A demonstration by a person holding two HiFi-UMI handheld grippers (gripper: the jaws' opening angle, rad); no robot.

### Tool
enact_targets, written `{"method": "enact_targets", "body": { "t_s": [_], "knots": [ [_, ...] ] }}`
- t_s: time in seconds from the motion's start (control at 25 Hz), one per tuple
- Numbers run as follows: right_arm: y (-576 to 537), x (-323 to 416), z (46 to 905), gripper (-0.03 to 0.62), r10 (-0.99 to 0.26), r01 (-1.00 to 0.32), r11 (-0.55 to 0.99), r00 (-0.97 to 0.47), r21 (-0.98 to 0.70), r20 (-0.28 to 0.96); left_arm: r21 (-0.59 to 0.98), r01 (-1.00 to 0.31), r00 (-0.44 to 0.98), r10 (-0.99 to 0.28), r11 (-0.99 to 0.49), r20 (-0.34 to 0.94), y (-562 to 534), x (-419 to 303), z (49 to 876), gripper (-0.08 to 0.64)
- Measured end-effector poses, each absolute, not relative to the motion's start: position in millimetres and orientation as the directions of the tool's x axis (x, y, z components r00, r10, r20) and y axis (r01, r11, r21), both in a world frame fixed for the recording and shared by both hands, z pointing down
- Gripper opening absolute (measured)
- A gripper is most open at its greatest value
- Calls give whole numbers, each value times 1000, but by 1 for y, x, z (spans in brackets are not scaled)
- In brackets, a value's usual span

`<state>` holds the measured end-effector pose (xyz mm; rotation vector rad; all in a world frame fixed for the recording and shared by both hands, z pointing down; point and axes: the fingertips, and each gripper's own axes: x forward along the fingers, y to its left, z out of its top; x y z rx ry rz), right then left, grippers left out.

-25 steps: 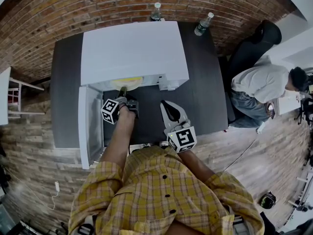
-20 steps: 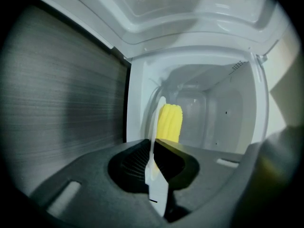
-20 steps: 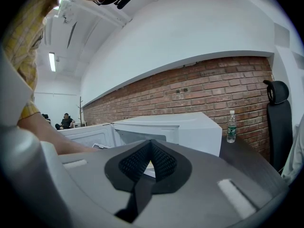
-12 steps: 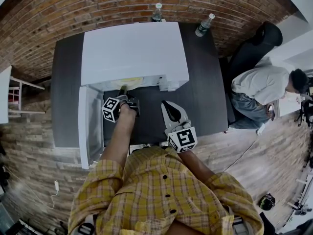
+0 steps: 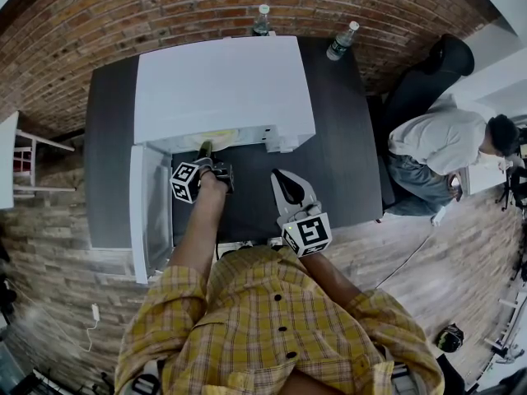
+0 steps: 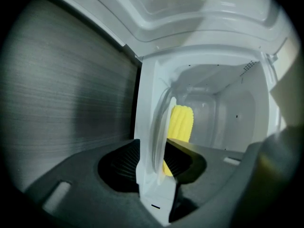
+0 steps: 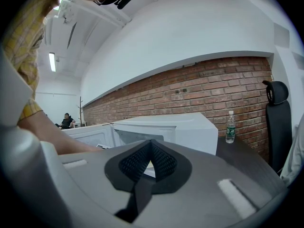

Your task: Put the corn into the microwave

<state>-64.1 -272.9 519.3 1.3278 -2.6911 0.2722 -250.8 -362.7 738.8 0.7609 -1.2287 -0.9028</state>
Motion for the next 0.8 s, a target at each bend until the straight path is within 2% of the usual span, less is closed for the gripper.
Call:
{"method": "enact_targets", "body": {
  "t_s": [0.24,0.8],
  "knots": [
    [-272,-60,517,0,-776,-798,593,-601,-103,191,871,171,101,-888,461,450,-366,-249,743,183],
    [-265,-56,511,0,-774,-794,600,-607,-99,181,906,156,117,-918,393,378,-362,-243,720,183]
  ]
}}
